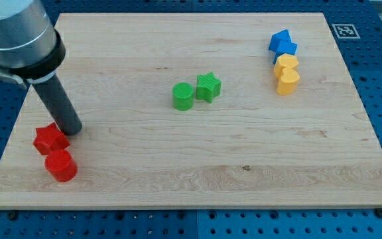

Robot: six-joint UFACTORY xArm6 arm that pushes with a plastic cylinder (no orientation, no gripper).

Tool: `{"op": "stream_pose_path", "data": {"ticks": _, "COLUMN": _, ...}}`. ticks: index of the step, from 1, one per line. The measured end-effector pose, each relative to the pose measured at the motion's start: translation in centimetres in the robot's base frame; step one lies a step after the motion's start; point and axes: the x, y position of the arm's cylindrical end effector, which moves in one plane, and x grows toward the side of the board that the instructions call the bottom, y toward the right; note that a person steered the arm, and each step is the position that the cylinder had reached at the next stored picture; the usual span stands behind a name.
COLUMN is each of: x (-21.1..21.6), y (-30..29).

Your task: Slide the red blocks downwards

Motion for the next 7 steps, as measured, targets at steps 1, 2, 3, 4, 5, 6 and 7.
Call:
{"op": "stream_pose_path", "data": {"ticks": 1, "x": -2.3, "y": -0.1}}
{"op": "stream_pose_path", "data": {"ticks": 2, "x": -2.2, "y": -2.5}}
{"op": "stream_pose_path", "data": {"ticks": 3, "x": -2.2, "y": -3.4}}
{"op": "stream_pose_path", "data": {"ticks": 4, "x": -2.2, "y": -3.4}}
{"op": "stream_pose_path", "data": {"ticks": 5, "x": -2.0, "y": -4.3}}
{"op": "stream_pose_path", "data": {"ticks": 6, "x": -1.5, "y": -4.4}}
{"op": "stream_pose_path", "data": {"ticks": 7, "x": 0.5, "y": -4.4}}
